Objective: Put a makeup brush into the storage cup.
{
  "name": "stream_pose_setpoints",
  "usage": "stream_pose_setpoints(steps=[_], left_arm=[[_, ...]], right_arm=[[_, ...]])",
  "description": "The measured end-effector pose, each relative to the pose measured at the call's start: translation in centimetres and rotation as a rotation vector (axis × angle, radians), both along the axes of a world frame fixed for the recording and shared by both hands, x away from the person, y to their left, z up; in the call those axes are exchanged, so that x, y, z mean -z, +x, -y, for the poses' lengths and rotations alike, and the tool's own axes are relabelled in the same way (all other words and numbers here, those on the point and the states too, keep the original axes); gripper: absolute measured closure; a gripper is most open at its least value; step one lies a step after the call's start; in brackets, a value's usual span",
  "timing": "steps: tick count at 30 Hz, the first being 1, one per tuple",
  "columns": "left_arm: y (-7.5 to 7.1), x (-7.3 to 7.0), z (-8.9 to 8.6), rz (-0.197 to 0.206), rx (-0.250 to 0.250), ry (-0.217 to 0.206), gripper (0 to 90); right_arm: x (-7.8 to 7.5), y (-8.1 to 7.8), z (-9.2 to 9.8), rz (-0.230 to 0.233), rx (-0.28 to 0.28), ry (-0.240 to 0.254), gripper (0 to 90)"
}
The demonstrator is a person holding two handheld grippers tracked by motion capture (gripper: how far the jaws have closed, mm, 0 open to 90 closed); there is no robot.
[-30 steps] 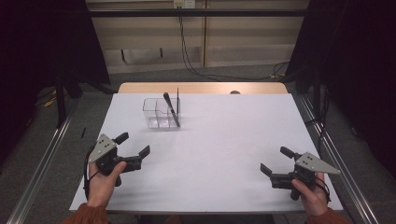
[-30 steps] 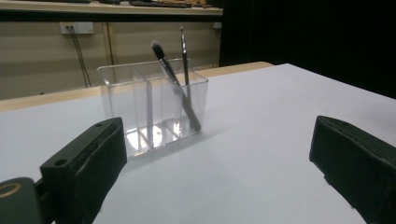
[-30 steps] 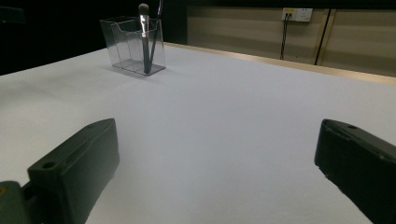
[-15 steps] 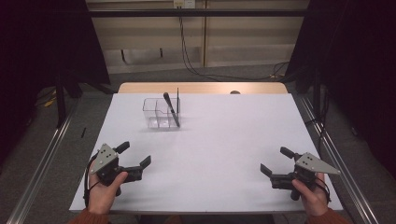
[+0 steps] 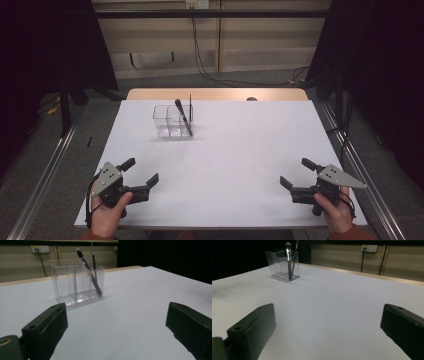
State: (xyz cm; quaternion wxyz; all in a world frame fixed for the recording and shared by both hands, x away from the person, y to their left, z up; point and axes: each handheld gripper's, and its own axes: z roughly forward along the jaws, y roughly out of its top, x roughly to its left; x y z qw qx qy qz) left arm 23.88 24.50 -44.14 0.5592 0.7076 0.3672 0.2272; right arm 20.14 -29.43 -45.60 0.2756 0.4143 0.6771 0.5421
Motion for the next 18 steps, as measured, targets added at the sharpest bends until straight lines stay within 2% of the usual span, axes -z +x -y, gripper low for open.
stream_pose_setpoints(steps=[2, 4, 11, 18], left_arm=[[-0.33, -0.03, -0.22, 0.005, -0.011, 0.0, 3.8], [-0.51, -0.14, -0.39, 0.005, -0.013, -0.016, 3.2], [-0.71, -0.32, -0.95, 0.019, -0.039, -0.025, 2.5], [-0.6, -0.32, -0.95, 0.018, -0.039, -0.017, 2.5]], right_arm=[[-0.01, -0.04, 0.01, -0.005, 0.015, 0.016, 0.0], [-0.02, -0.1, 0.06, 0.0, 0.013, 0.009, 0.0], [0.0, -0.02, 0.14, -0.006, 0.026, 0.017, 0.0], [0.06, 0.05, 0.14, -0.015, 0.026, 0.011, 0.0]])
